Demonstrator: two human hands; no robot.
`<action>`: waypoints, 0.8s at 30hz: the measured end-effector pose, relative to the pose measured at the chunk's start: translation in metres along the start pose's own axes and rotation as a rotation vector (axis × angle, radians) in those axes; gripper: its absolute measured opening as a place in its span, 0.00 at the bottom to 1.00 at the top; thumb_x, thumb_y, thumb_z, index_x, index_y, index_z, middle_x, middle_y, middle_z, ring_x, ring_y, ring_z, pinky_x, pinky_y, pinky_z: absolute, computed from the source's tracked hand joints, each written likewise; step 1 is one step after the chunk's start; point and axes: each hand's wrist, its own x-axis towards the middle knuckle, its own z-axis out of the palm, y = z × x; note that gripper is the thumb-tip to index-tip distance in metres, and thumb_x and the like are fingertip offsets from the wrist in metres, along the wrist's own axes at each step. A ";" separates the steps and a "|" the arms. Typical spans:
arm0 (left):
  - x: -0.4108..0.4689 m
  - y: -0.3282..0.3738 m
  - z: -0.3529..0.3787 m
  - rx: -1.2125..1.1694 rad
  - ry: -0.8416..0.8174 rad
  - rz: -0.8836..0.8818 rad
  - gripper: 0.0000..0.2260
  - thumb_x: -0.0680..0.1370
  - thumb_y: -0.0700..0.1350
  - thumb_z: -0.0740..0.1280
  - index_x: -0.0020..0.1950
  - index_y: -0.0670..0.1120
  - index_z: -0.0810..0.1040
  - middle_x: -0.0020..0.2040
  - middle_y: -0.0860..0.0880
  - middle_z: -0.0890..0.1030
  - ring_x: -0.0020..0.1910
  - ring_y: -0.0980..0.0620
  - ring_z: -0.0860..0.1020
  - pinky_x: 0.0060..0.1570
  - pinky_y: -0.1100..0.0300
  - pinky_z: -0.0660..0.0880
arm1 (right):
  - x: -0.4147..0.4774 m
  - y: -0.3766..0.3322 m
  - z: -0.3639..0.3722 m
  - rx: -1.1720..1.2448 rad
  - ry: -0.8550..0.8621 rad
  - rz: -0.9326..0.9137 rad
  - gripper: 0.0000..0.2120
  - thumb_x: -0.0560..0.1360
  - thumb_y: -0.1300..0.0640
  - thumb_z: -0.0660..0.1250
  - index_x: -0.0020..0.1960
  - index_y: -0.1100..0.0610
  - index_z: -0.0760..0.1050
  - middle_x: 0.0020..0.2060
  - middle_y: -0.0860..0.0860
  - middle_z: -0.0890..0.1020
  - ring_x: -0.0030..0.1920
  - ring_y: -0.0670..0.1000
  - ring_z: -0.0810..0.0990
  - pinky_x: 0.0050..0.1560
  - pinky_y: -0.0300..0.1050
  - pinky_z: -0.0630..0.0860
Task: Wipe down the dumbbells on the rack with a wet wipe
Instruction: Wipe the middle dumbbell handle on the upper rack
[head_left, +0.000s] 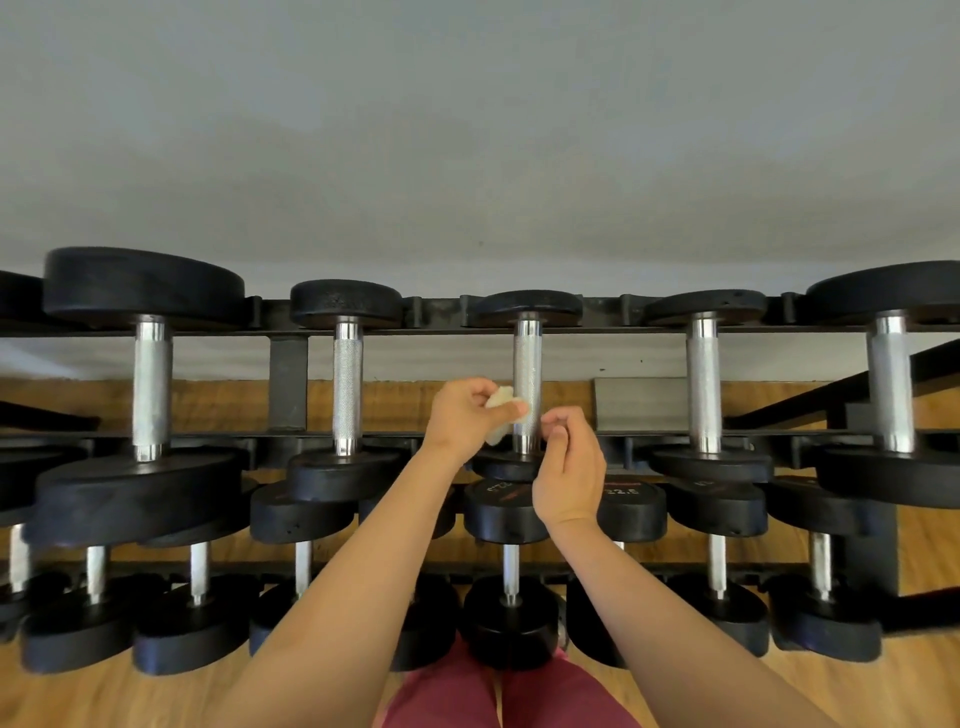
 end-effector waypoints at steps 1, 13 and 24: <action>-0.003 -0.001 0.000 0.074 -0.024 0.002 0.10 0.71 0.47 0.76 0.43 0.42 0.80 0.38 0.48 0.80 0.37 0.54 0.76 0.38 0.64 0.73 | 0.000 0.000 0.000 -0.002 -0.002 0.002 0.15 0.77 0.51 0.49 0.47 0.53 0.73 0.39 0.46 0.77 0.42 0.48 0.77 0.43 0.47 0.75; -0.048 0.007 0.002 0.163 0.101 0.078 0.05 0.73 0.43 0.75 0.43 0.48 0.79 0.43 0.51 0.82 0.43 0.54 0.80 0.47 0.59 0.78 | 0.008 -0.012 -0.028 0.140 -0.304 0.261 0.05 0.81 0.60 0.61 0.52 0.53 0.75 0.46 0.46 0.79 0.48 0.39 0.77 0.50 0.33 0.72; -0.089 0.027 -0.009 -0.332 -0.089 0.054 0.04 0.77 0.44 0.69 0.51 0.49 0.82 0.45 0.50 0.84 0.43 0.58 0.81 0.42 0.66 0.77 | 0.009 -0.061 -0.076 0.457 -0.683 0.282 0.22 0.72 0.47 0.69 0.63 0.54 0.77 0.57 0.51 0.81 0.58 0.49 0.80 0.59 0.45 0.77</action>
